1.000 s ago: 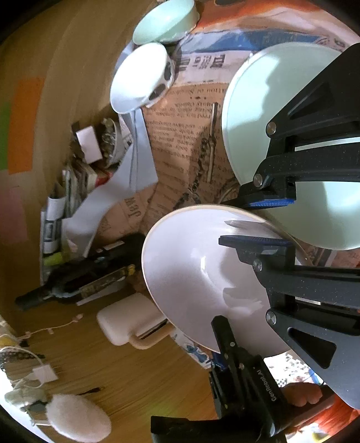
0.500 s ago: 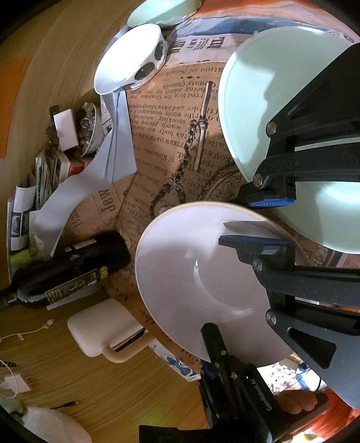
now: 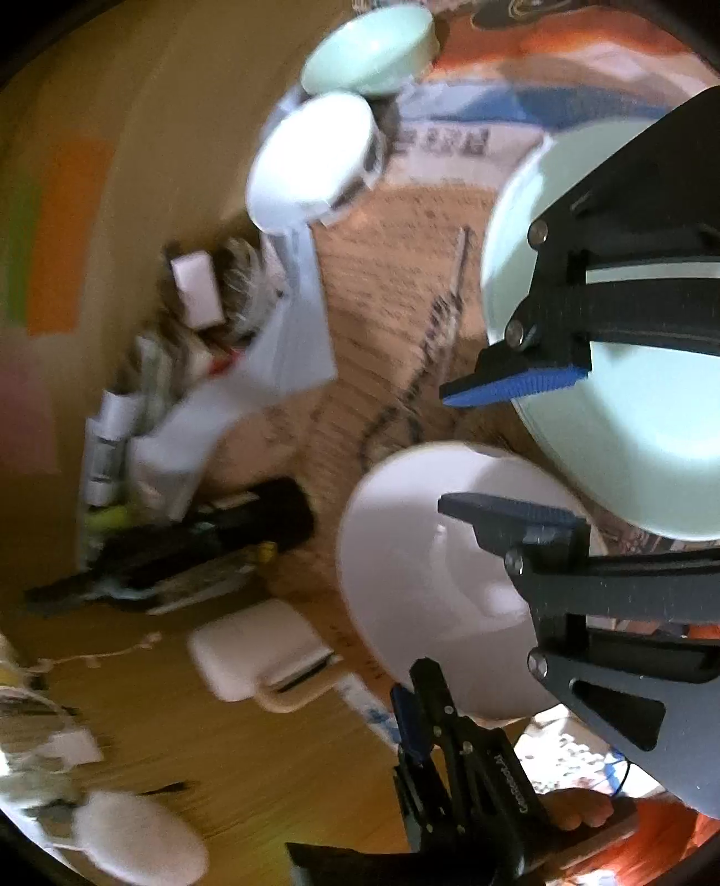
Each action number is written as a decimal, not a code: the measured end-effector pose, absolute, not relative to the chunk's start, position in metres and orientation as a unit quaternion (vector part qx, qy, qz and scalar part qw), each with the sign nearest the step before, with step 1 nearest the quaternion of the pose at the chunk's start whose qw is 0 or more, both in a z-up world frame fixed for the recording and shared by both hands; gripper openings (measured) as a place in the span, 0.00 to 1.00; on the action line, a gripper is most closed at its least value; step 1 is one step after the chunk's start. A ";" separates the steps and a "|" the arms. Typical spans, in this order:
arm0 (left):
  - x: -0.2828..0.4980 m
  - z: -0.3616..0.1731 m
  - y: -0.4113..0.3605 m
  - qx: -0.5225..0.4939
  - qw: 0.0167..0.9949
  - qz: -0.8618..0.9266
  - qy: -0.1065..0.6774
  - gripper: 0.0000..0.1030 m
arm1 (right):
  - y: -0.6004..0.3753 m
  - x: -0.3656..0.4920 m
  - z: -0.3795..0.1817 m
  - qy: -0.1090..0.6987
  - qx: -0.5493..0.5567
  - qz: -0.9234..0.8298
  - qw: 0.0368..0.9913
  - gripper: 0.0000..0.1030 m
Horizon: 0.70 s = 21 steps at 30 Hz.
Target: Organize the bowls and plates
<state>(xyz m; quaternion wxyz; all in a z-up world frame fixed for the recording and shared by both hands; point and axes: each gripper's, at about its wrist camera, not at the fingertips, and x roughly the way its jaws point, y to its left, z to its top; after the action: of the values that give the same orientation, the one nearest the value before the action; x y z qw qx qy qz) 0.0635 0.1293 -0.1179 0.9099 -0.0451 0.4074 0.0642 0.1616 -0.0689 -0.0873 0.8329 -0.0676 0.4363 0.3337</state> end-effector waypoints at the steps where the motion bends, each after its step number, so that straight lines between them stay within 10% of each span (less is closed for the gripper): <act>1: 0.063 -0.113 0.129 -0.044 0.913 0.066 0.399 0.42 | -0.076 0.163 -0.080 0.427 -0.062 0.331 0.839 0.34; 11: 0.073 -0.060 0.082 -0.014 0.944 0.041 0.326 0.74 | -0.139 0.172 -0.036 0.347 -0.030 0.271 0.898 0.71; 21: 0.140 -0.045 0.022 0.012 0.946 0.011 0.324 0.87 | -0.198 0.204 -0.033 0.327 0.009 0.225 0.918 0.80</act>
<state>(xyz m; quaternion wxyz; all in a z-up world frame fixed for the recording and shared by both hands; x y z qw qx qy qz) 0.1395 0.0215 -0.0451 0.9460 0.0124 0.3237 0.0113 0.2039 -0.1978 -0.0331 0.9180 0.0090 0.3268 0.2245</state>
